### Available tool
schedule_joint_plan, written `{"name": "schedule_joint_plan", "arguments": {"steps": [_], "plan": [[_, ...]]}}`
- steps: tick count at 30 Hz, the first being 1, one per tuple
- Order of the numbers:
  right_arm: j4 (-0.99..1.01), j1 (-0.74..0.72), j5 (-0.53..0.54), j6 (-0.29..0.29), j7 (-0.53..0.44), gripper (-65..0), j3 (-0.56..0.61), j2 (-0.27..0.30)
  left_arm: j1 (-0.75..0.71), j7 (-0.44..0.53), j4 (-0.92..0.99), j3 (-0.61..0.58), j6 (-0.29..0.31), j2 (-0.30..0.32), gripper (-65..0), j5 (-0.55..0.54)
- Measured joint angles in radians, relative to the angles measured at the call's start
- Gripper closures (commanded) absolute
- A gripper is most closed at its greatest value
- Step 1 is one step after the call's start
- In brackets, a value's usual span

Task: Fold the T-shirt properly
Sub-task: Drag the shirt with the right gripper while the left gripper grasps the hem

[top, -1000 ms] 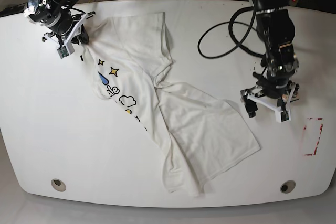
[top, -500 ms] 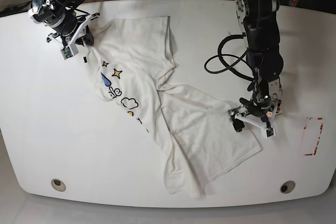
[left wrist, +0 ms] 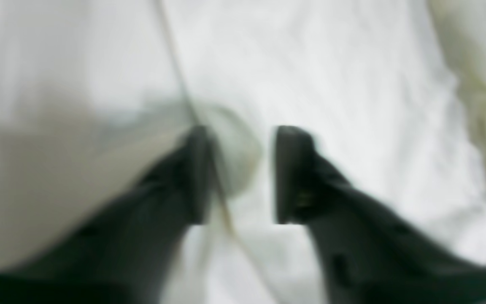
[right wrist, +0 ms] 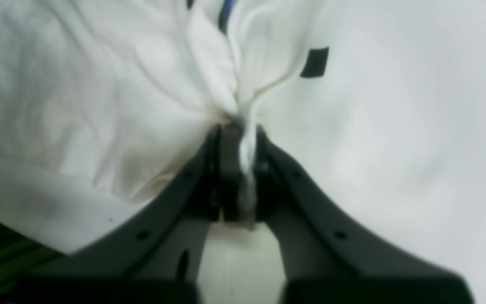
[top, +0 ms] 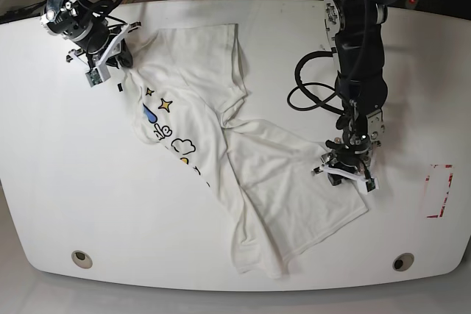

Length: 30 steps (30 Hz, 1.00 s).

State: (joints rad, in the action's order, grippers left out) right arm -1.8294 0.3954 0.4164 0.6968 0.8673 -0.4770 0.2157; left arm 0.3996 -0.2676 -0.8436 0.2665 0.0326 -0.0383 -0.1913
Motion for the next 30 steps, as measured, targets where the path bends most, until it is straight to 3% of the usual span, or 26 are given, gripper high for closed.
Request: {"name": "schedule_joint_plan", "arguments": {"steps": [4,11,17,20,26,30], "plan": [[0.000,0.001,0.000,0.000,0.001,0.0,0.000,-0.003,0.022,0.001,0.044,-0.001,0.013,-0.006,-0.1,-0.043],[0.000,0.000,-0.001,0.000,0.001,0.0,0.001,-0.002,0.006,-0.012,0.025,0.001,0.014,-0.005,-0.1,-0.058],[0.000,-0.005,0.000,0.000,0.001,0.0,0.002,-0.003,-0.121,-0.095,-0.167,0.002,0.013,0.000,-0.1,-0.060],[0.000,-0.016,-0.001,0.000,0.001,0.0,0.004,-0.003,-0.183,-0.205,-0.293,0.001,0.002,0.025,-0.1,-0.049],[0.000,-0.022,0.004,0.000,-0.001,0.0,0.006,-0.004,-0.406,-0.282,-0.587,0.005,-0.010,0.072,-0.1,-0.037],[0.000,-0.022,0.000,0.000,0.002,0.0,0.006,-0.002,-0.535,-0.285,-0.756,0.010,-0.008,0.104,0.0,-0.042]]}}
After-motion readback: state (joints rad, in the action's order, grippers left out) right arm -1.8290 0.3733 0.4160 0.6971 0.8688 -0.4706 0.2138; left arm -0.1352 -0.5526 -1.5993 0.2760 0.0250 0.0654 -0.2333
